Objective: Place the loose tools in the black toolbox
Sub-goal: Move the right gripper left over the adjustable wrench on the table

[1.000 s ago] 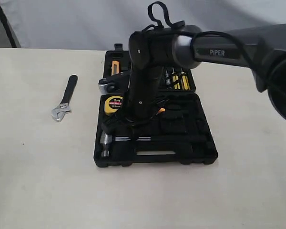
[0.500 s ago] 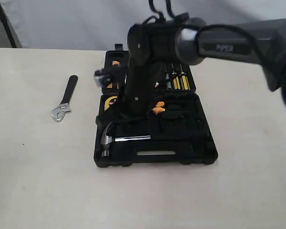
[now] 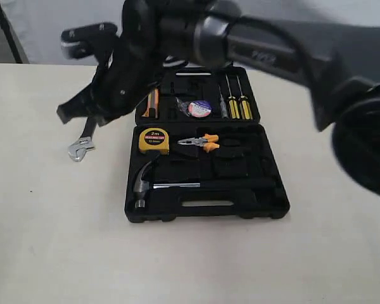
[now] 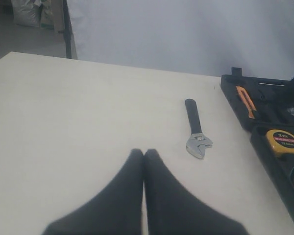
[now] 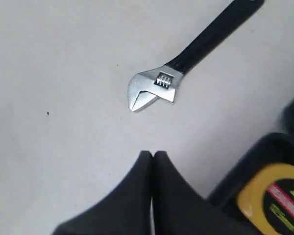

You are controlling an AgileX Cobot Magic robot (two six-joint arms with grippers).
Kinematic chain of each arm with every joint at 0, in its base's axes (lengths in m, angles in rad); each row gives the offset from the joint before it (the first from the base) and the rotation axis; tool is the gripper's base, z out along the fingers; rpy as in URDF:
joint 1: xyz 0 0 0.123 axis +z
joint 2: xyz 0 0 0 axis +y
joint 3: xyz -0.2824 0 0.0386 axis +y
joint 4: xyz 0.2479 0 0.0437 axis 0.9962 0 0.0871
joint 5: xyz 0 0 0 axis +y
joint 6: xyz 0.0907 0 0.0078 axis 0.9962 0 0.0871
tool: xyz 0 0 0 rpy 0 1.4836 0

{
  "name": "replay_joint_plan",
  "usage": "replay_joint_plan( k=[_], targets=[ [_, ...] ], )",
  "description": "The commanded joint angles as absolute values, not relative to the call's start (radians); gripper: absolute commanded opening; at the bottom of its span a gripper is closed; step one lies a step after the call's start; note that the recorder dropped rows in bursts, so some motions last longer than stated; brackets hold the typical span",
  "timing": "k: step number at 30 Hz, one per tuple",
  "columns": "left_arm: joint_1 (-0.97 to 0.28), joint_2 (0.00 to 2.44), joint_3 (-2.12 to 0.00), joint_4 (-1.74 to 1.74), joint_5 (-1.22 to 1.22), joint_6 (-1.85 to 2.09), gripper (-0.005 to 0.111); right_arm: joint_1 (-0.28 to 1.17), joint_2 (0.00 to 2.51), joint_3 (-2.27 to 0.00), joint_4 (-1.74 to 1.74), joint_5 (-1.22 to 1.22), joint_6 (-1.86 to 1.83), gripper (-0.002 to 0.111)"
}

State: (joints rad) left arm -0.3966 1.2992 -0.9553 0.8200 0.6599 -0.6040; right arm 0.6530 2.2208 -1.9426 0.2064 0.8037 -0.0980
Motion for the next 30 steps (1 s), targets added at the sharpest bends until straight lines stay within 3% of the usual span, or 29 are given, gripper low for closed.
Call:
replay_joint_plan(
  k=[1, 12, 20, 27, 30],
  targets=[
    [-0.393, 1.291, -0.946, 0.806, 0.643, -0.614, 0.001, 0.667, 2.36, -2.063, 0.213, 0.744, -0.106, -0.001],
    [-0.393, 1.291, -0.946, 0.806, 0.643, -0.614, 0.001, 0.667, 2.77, -2.607, 0.213, 0.724, -0.099, -0.001],
    [-0.393, 1.291, -0.946, 0.806, 0.643, -0.614, 0.001, 0.663, 2.845, -2.693, 0.15, 0.833, -0.09, -0.001],
    [-0.393, 1.291, -0.946, 0.806, 0.643, -0.614, 0.001, 0.661, 2.81, -2.698, 0.238, 1.214, -0.064, -0.001],
    [-0.393, 1.291, -0.946, 0.806, 0.643, -0.614, 0.001, 0.675, 2.792, -2.698, 0.37, 1.221, -0.067, -0.001]
  ],
)
